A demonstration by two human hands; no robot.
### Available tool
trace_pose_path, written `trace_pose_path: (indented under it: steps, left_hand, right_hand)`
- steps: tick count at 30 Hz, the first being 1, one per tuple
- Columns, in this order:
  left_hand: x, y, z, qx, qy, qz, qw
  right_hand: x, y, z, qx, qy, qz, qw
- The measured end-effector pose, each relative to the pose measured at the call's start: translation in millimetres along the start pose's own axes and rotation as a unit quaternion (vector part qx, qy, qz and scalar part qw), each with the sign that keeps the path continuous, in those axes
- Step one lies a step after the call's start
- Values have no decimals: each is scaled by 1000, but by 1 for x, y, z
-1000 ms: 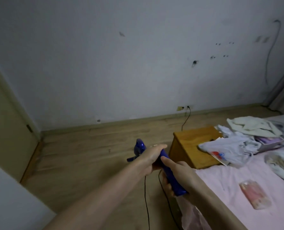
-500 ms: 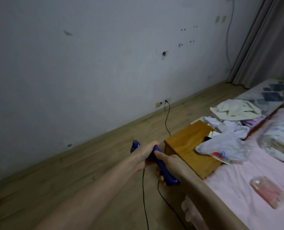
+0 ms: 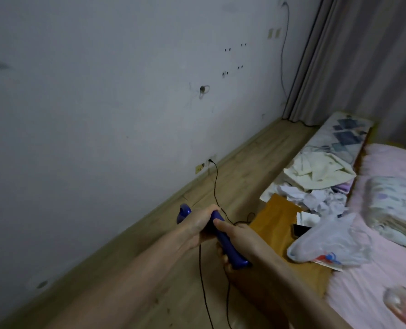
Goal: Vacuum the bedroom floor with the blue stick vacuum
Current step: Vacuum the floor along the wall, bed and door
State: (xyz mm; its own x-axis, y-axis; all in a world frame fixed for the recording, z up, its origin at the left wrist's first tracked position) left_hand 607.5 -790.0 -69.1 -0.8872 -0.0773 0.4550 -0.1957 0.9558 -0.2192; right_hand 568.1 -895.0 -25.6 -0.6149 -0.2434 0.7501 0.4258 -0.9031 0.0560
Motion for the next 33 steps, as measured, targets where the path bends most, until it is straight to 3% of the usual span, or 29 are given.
trace_pose_path:
  steps: [12,21,29,33]
  left_hand:
    - [-189,-19,-111,-86,30,165,982]
    - [-362,-82,-164,-120,50,211,969]
    - [-501,-128,-203,-184,22,248,951]
    - [-571,-142,-214,-195,48,268,942]
  right_hand:
    - [-115,35,147,-127,-6,-111,986]
    - [-227,128,246,-167,-9,-186,968]
    - [-315,198,326,-179,-25,-202,963]
    - [-369,227,358,-197,-40,-220,955]
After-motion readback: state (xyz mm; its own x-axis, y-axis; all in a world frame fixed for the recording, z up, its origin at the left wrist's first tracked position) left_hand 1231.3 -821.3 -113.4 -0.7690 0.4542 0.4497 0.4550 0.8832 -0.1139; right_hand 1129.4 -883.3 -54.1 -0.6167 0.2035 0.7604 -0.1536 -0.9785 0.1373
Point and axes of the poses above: each hand's wrist, its own x-axis away from the middle knuckle, its own y-axis out of the back of the hand, z = x × y, the point moved 6 cm from there along -x, towards the middle knuckle, and after that the axes turned 13 degrees about -y, right-handed, at the moved point
